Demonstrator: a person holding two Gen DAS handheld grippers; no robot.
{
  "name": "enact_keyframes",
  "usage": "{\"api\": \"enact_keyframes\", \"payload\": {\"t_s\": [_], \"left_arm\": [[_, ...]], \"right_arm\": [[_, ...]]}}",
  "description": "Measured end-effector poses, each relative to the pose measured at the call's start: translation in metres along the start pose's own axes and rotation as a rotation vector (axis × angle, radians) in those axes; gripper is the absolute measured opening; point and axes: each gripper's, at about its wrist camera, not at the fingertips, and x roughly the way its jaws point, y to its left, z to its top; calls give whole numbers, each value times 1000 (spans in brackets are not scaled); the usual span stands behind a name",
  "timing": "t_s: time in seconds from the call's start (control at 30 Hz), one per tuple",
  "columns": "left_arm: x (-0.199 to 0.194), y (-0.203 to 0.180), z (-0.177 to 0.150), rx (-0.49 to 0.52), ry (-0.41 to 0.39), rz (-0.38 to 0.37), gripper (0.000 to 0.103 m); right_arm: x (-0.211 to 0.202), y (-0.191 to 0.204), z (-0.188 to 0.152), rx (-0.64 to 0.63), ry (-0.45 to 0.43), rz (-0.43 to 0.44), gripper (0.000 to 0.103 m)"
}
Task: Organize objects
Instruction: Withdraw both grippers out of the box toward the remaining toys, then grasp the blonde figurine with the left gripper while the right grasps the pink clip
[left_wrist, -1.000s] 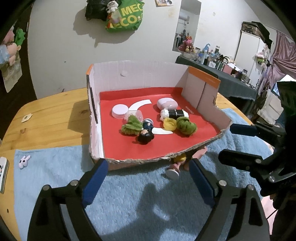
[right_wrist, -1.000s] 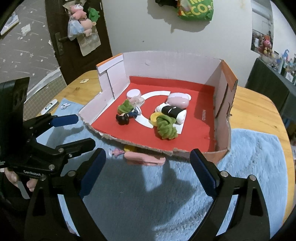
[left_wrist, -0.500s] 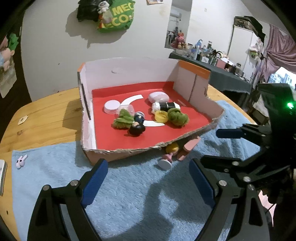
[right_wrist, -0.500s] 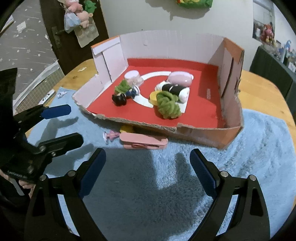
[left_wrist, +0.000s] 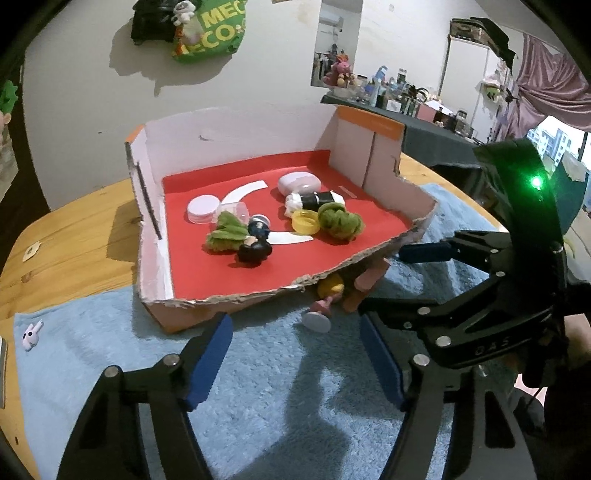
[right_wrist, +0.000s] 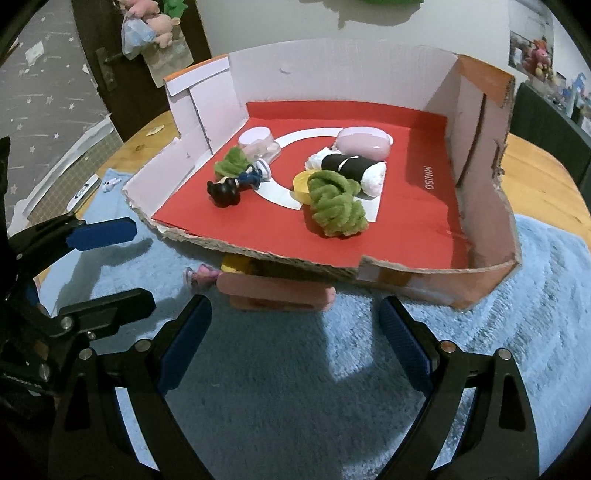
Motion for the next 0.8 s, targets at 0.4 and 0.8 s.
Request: {"api": "enact_keyframes", "payload": {"t_s": [0.4,0.8], "left_arm": [[15,-2,2,11,40,-14,51],[31,-19,9,77,71,-45,48]], "right_arm": [[4,-3,1,6,-8,17,88],[-1,-10,0,45,-29,76,62]]}}
